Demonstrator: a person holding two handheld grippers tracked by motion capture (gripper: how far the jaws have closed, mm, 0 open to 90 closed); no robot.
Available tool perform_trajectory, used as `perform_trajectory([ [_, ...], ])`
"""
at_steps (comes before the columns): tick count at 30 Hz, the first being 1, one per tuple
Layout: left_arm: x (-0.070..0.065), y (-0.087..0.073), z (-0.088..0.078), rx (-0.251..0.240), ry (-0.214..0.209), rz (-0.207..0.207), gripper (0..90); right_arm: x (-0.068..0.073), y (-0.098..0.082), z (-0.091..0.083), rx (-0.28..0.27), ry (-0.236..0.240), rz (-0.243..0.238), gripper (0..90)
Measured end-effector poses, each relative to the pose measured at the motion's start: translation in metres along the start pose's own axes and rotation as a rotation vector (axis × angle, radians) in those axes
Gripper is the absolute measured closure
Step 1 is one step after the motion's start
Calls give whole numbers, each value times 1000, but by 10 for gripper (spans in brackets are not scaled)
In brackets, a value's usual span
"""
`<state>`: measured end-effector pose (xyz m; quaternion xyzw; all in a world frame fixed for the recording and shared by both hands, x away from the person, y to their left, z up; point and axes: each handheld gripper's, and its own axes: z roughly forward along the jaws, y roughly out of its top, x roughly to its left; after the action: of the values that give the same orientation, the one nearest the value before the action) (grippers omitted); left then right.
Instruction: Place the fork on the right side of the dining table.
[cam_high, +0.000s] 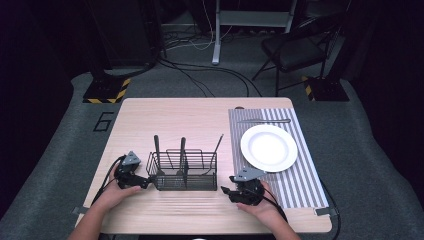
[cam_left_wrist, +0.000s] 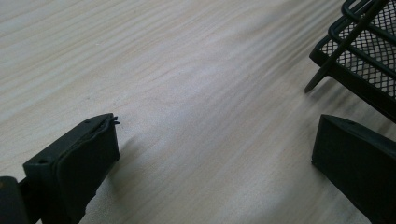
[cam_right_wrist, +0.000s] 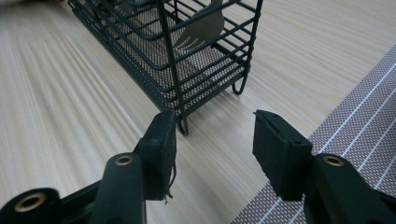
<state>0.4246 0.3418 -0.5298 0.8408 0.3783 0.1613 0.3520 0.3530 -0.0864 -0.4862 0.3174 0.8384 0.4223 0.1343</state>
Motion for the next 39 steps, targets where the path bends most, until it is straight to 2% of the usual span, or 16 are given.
perform_trajectory([
  [3,0,0,0,0,0,1,3,0,4,-4,-4,-11,-6,516],
  [8,0,0,0,0,0,1,3,2,12,-13,-24,-14,17,544],
  [13,0,0,0,0,0,1,2,2,21,-19,-22,-30,26,563],
  [15,0,0,0,1,0,1,3,-1,26,-22,-28,-37,35,568],
  [18,0,0,0,0,0,1,2,-6,35,-26,-32,-33,76,581],
  [23,0,0,0,0,0,1,3,-11,50,-30,-34,-37,101,589],
  [39,0,0,0,0,0,1,3,-21,93,-37,-42,-42,124,586],
])
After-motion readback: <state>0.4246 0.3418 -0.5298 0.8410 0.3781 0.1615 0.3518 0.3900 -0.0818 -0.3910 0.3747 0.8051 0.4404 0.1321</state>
